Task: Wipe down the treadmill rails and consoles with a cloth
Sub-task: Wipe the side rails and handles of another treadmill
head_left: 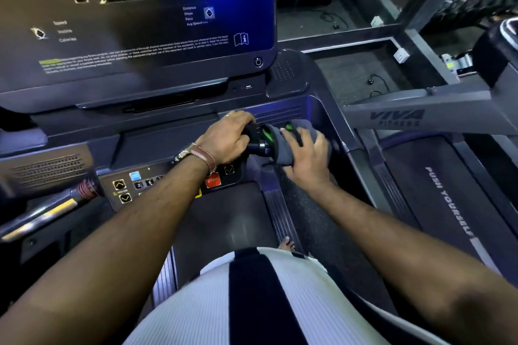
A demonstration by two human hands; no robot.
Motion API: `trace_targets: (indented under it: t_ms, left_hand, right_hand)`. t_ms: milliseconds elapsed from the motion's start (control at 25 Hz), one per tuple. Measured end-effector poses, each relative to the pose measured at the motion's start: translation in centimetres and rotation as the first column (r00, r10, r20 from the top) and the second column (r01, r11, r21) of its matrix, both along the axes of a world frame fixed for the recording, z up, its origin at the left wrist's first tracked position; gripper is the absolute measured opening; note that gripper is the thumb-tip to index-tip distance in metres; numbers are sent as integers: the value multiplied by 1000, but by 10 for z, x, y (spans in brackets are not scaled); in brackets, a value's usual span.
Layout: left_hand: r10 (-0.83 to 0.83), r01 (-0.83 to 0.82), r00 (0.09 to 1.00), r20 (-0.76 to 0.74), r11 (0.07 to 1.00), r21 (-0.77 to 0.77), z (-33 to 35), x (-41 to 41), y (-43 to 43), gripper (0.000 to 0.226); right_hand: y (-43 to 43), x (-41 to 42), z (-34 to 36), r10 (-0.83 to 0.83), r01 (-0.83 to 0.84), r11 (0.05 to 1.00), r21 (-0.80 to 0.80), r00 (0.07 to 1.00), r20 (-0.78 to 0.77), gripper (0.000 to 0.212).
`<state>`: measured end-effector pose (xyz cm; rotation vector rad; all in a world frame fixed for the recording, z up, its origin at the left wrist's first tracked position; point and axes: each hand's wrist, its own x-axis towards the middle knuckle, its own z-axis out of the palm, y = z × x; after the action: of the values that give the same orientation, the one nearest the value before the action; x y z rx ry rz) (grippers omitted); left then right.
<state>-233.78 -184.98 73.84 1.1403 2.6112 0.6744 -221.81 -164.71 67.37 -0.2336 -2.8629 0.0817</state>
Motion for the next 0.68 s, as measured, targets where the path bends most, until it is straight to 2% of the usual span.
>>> trace_targets:
  t_ms: [80,200,280,400,480,560,680]
  left_hand:
    - [-7,8,1000,-11,1000,12,-1,0,1,47]
    - [-14,15,1000,-24,999,46,-2,-2,2,56]
    - [-23,24,999,-28,998,56,-3,-2,2,59]
    - [-7,7,1000,-17,999,42,-1,-1,3,63]
    - [4,-4,1000,-5,1000,28,0,0,3,66]
    - [15,-15,1000,10,1000,14,2,1,4,66]
    - [24,-24,1000,9,999,-33,4,6,6,69]
  right_hand:
    - [-34,-3,10,80,-80,997,0,997,1,74]
    - [-74,-14,17,116,-115,993,-21,993,15,75]
    - [-73,-8,9,157,-157,985,76,988,6,79]
    - [-49,5,-4,307,-314,929,195,949,68,80]
    - [-51,1,1,319,-330,928,173,944,88,73]
    - [-61,-12,17,255,-269,955,123,960,116,69]
    - [-59,-35,53,252,-261,965,-19,907,336,63]
